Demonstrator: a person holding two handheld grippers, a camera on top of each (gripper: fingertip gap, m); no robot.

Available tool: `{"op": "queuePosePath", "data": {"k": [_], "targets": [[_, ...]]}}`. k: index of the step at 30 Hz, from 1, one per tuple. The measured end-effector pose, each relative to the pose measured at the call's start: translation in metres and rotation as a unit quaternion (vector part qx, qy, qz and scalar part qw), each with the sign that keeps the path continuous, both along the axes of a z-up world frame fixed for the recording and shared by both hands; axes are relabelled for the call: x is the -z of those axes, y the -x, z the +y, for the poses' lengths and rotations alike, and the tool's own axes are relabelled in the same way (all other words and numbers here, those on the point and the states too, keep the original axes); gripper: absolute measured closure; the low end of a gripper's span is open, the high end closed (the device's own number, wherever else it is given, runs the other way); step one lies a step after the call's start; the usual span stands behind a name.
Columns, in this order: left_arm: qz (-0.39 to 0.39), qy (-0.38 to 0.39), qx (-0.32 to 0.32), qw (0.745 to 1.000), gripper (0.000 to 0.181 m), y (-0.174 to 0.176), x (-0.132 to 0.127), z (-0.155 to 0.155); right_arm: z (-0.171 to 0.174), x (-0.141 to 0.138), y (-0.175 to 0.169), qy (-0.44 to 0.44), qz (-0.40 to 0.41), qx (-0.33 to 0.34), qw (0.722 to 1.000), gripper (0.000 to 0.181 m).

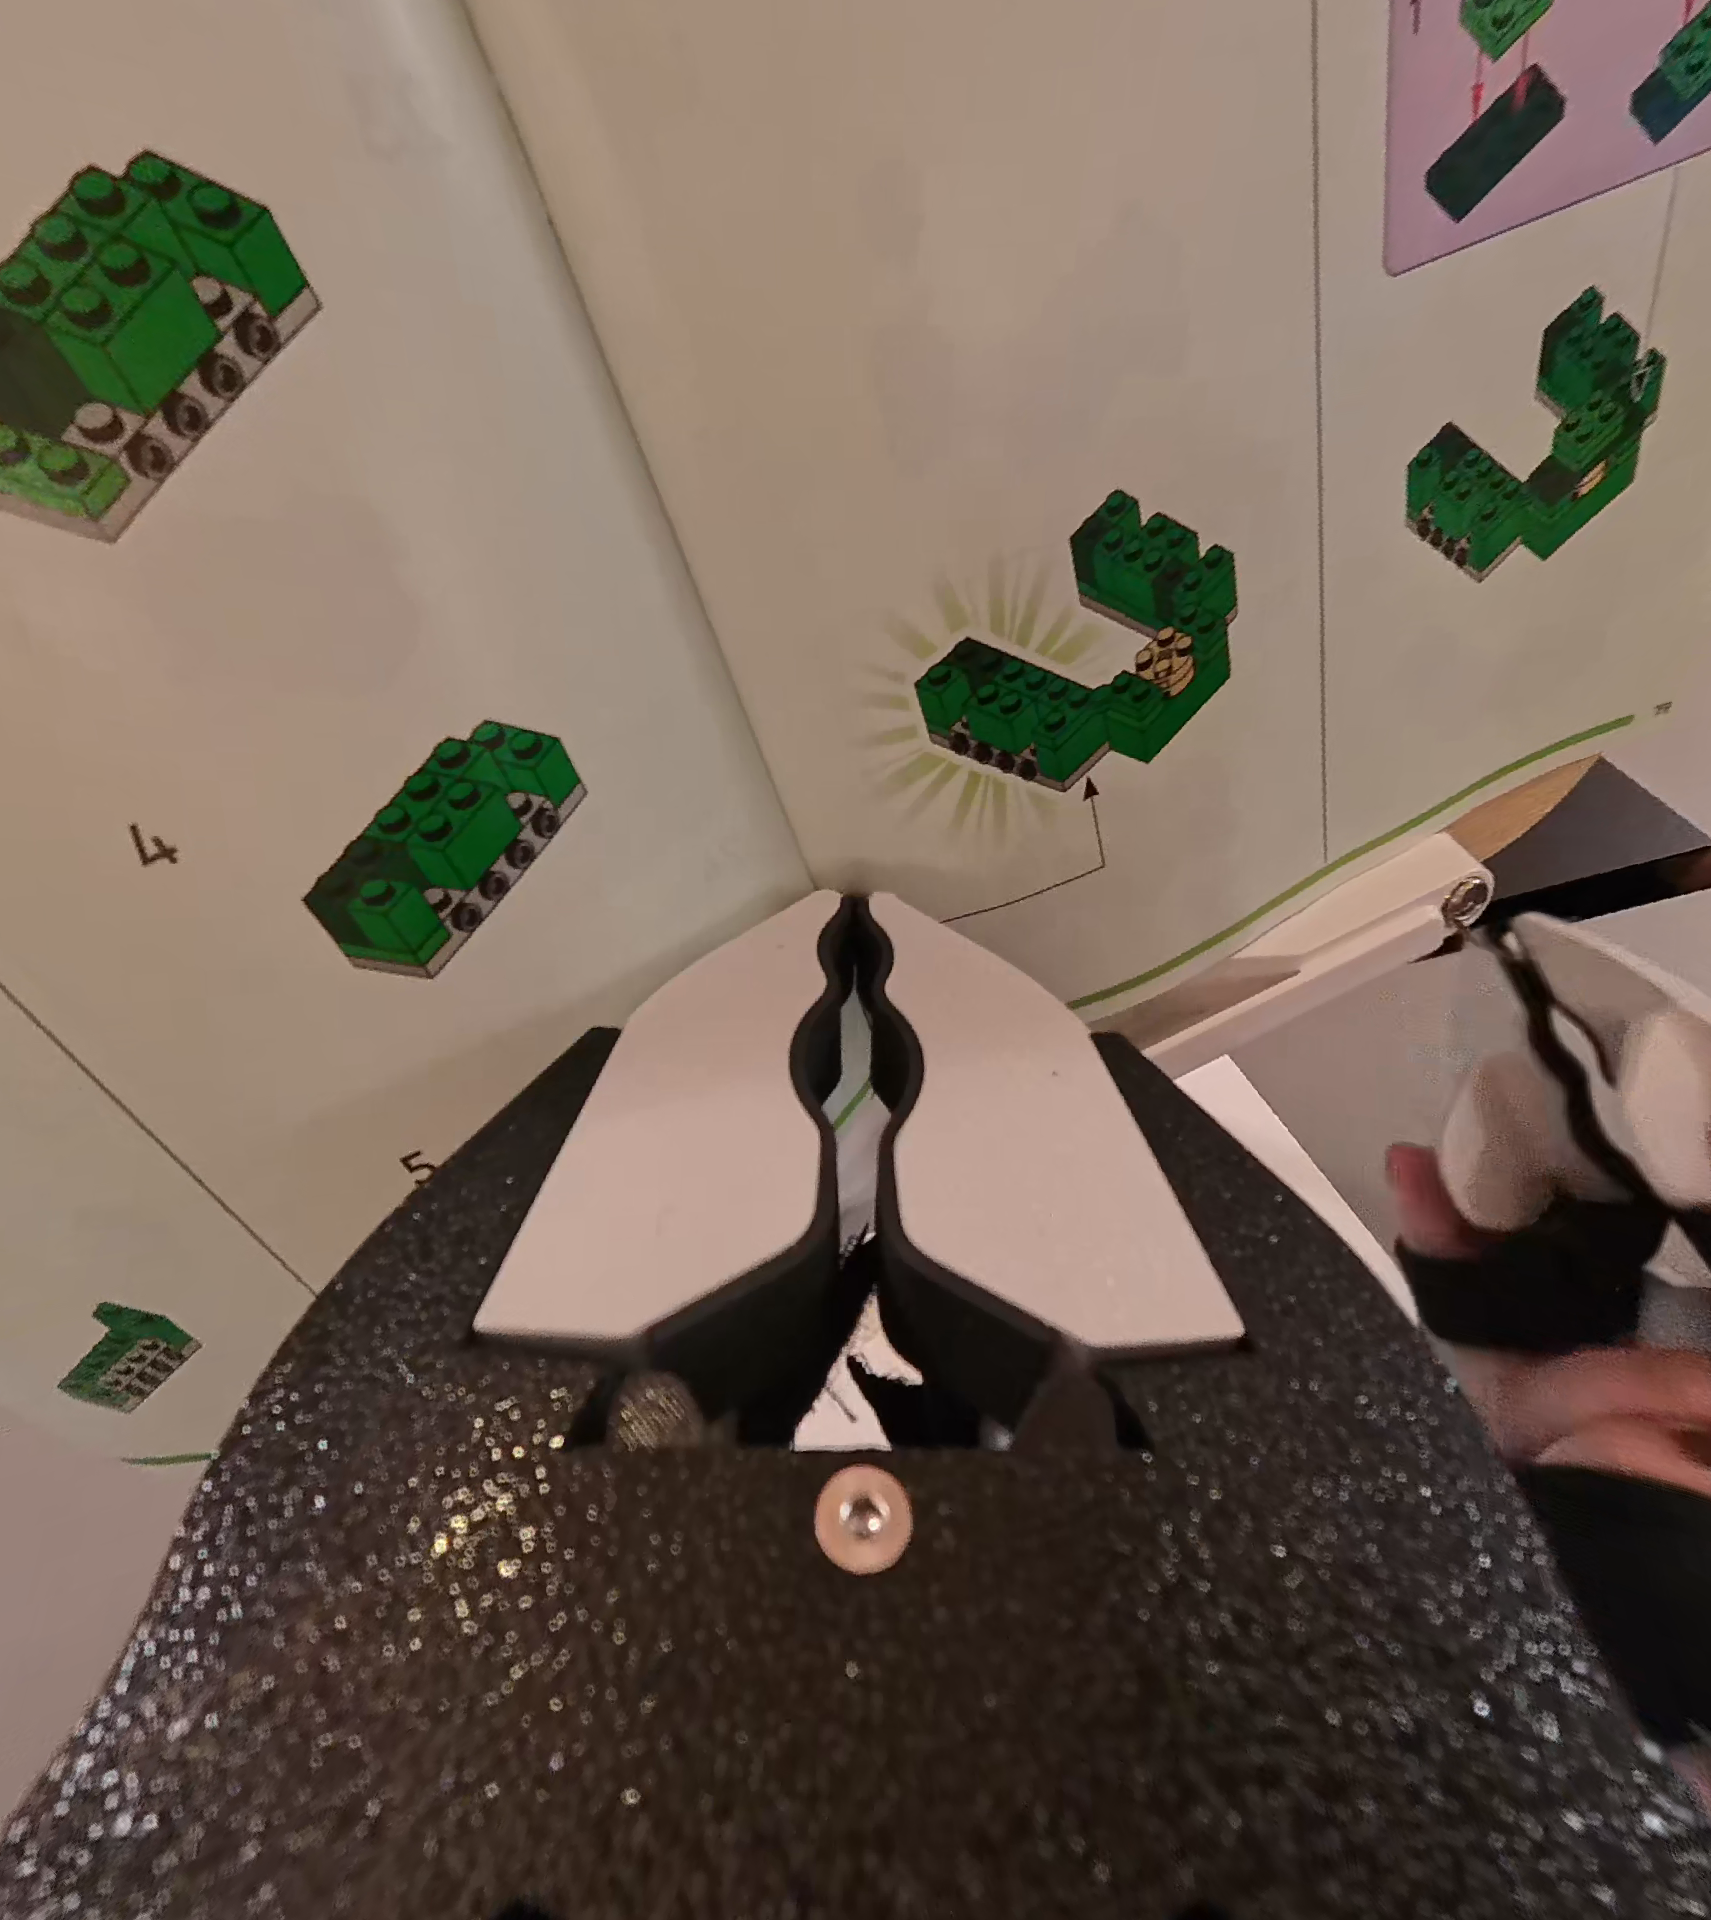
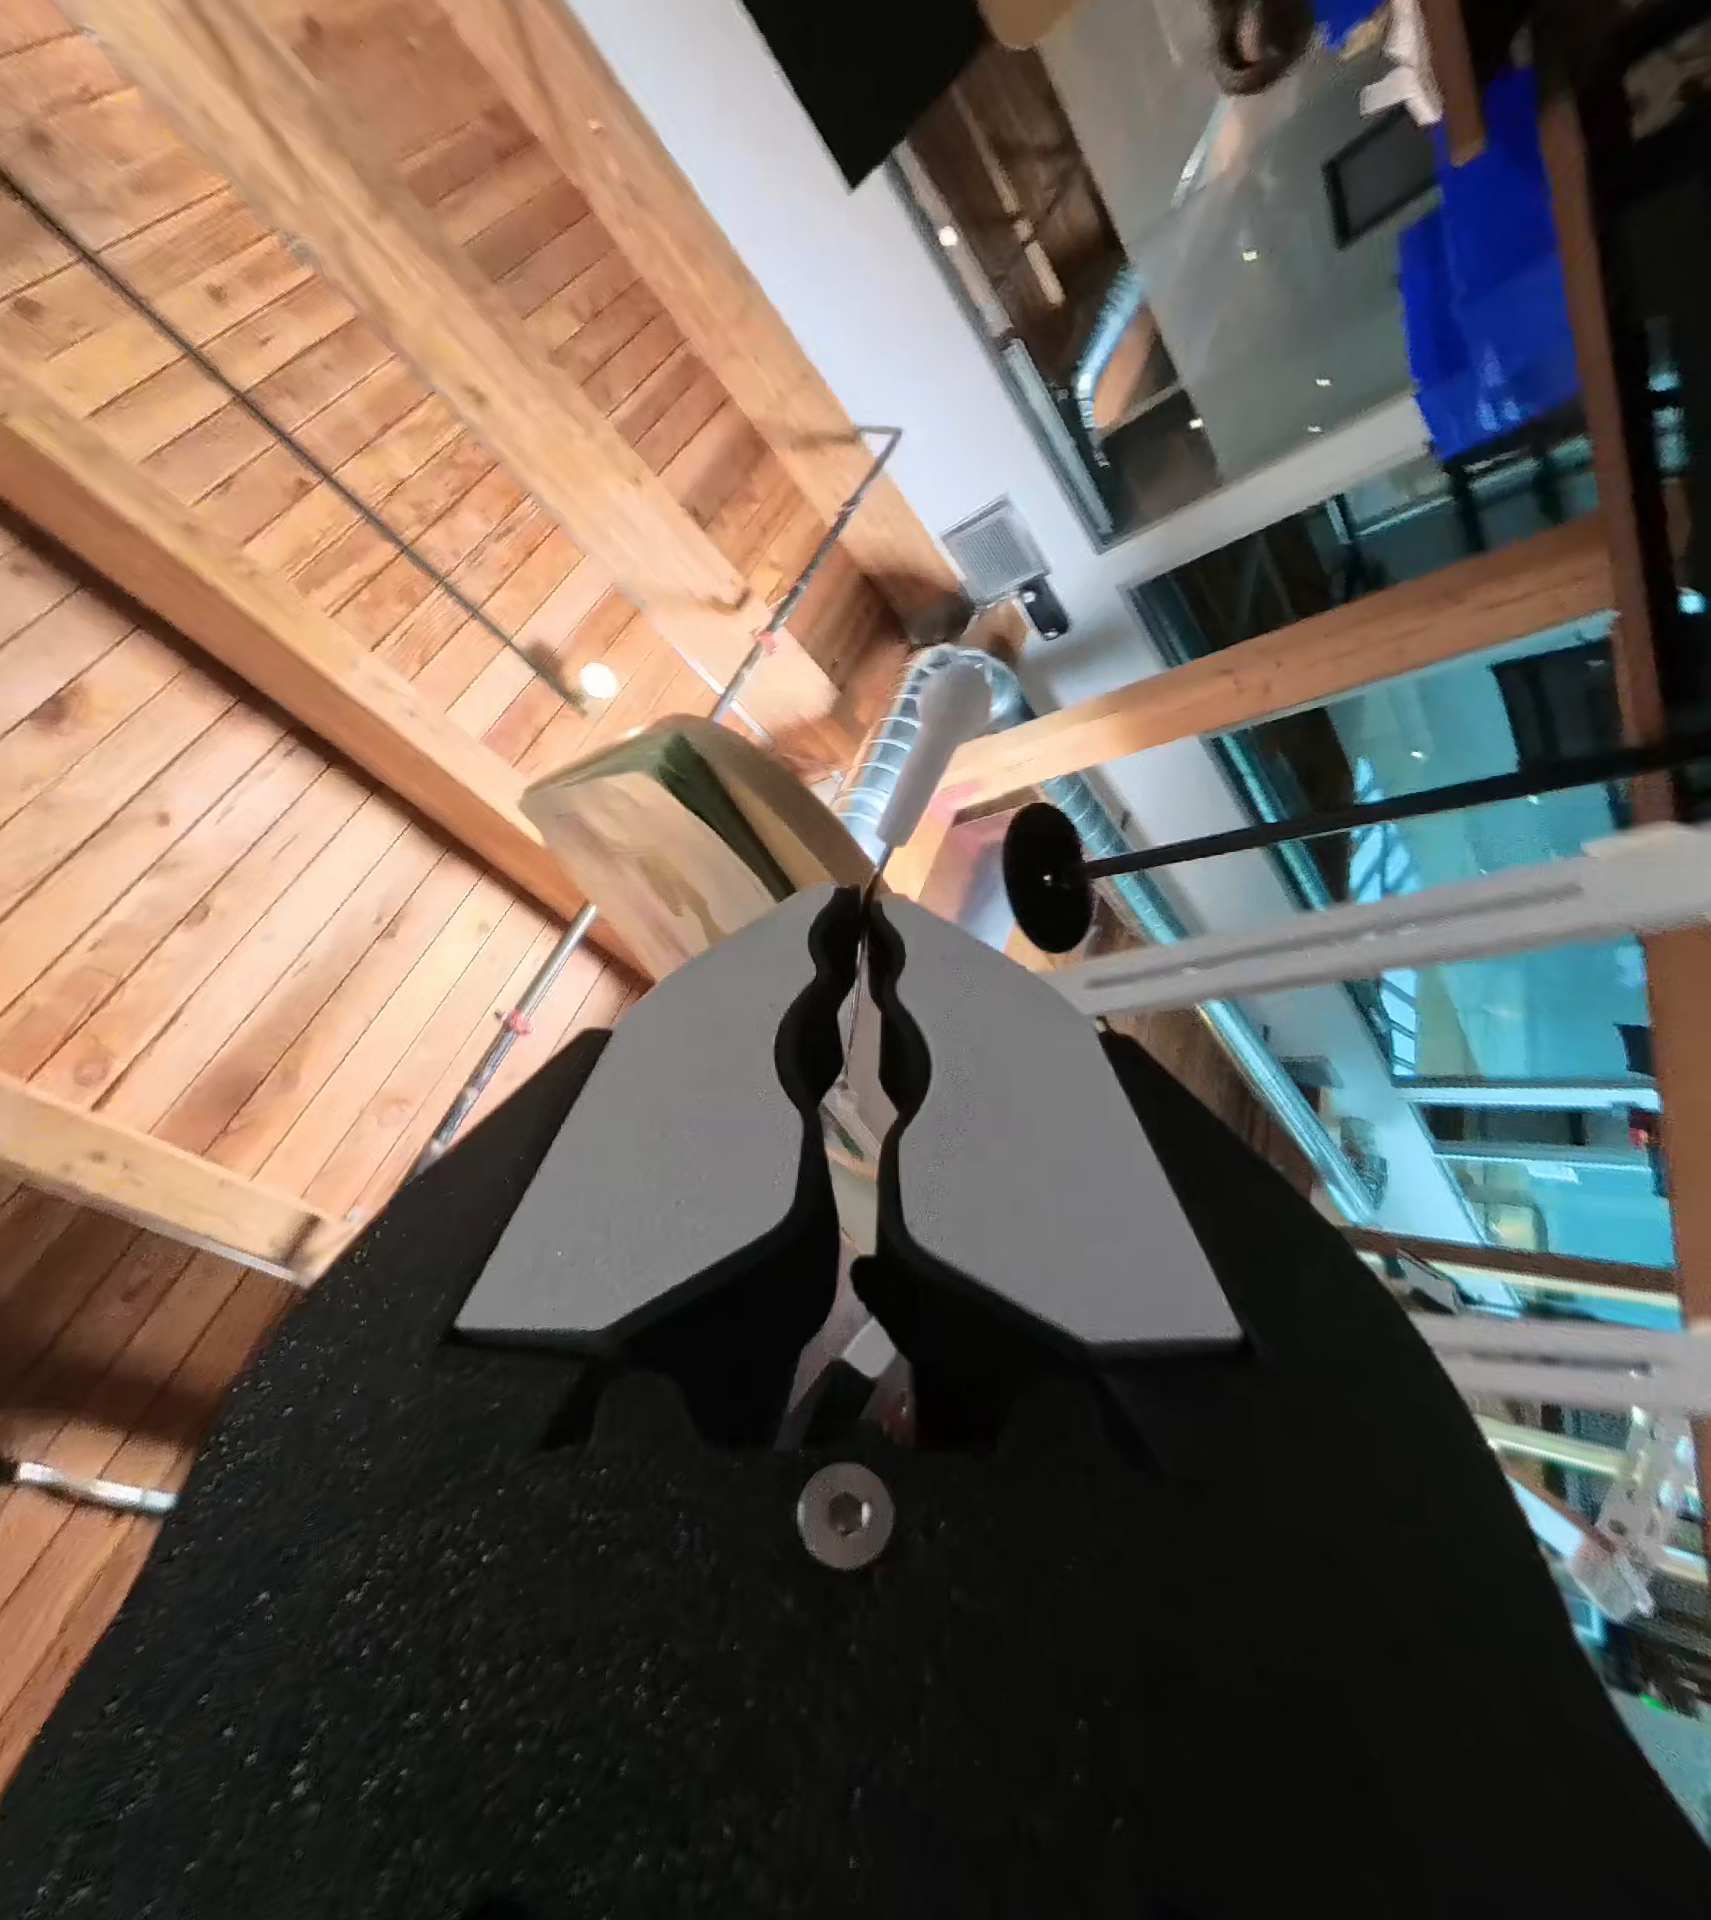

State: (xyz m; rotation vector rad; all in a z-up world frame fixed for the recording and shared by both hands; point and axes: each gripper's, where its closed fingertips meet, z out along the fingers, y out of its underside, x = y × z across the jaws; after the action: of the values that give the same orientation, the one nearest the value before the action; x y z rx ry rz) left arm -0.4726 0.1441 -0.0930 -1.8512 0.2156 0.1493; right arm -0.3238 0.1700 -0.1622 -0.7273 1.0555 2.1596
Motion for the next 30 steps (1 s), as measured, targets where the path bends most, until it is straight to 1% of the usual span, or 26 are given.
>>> {"op": "queuePosePath", "data": {"k": [2, 3, 5, 8, 12, 16, 18, 22, 23, 26, 28, 29, 30], "targets": [[0.002, -0.002, -0.001, 1.000, 0.181, 0.000, 0.000, 0.000, 0.003, -0.008, -0.007, -0.035, -0.010, 0.021, 0.999, 0.181], [0.003, -0.002, -0.002, 1.000, 0.181, 0.000, 0.000, 0.000, 0.004, -0.013, -0.010, -0.054, -0.029, 0.034, 0.998, 0.181], [0.005, -0.002, -0.006, 1.000, 0.181, 0.000, 0.000, 0.000, 0.003, -0.024, -0.014, -0.098, -0.100, 0.070, 0.988, 0.181], [0.005, 0.014, -0.010, 1.000, 0.181, 0.000, 0.000, 0.000, 0.000, -0.038, -0.016, -0.154, -0.208, 0.120, 0.958, 0.181], [-0.007, 0.026, -0.013, 1.000, 0.181, 0.001, 0.003, 0.001, -0.010, -0.057, -0.011, -0.241, -0.279, 0.153, 0.917, 0.181], [-0.010, 0.018, -0.009, 1.000, 0.181, 0.001, 0.003, 0.002, -0.015, -0.062, -0.008, -0.292, -0.348, 0.173, 0.874, 0.181], [-0.011, 0.015, -0.005, 1.000, 0.181, 0.001, 0.003, 0.001, -0.016, -0.062, -0.007, -0.309, -0.377, 0.175, 0.856, 0.181], [-0.017, 0.011, -0.005, 1.000, 0.181, 0.001, 0.003, 0.002, -0.015, -0.063, -0.006, -0.313, -0.449, 0.197, 0.814, 0.179], [-0.016, 0.010, -0.006, 1.000, 0.181, 0.002, 0.003, 0.002, -0.014, -0.064, -0.006, -0.312, -0.458, 0.201, 0.808, 0.178], [-0.016, 0.008, -0.004, 1.000, 0.181, 0.002, 0.003, 0.001, -0.013, -0.068, -0.008, -0.314, -0.462, 0.198, 0.805, 0.176], [-0.026, 0.007, -0.003, 1.000, 0.181, 0.002, 0.003, 0.001, -0.014, -0.069, -0.007, -0.321, -0.473, 0.197, 0.796, 0.174], [-0.029, 0.008, -0.003, 1.000, 0.181, 0.002, 0.003, 0.001, -0.014, -0.068, -0.007, -0.321, -0.481, 0.199, 0.792, 0.174], [-0.027, 0.008, -0.003, 1.000, 0.181, 0.002, 0.003, 0.001, -0.014, -0.067, -0.008, -0.316, -0.487, 0.198, 0.790, 0.178]]}}
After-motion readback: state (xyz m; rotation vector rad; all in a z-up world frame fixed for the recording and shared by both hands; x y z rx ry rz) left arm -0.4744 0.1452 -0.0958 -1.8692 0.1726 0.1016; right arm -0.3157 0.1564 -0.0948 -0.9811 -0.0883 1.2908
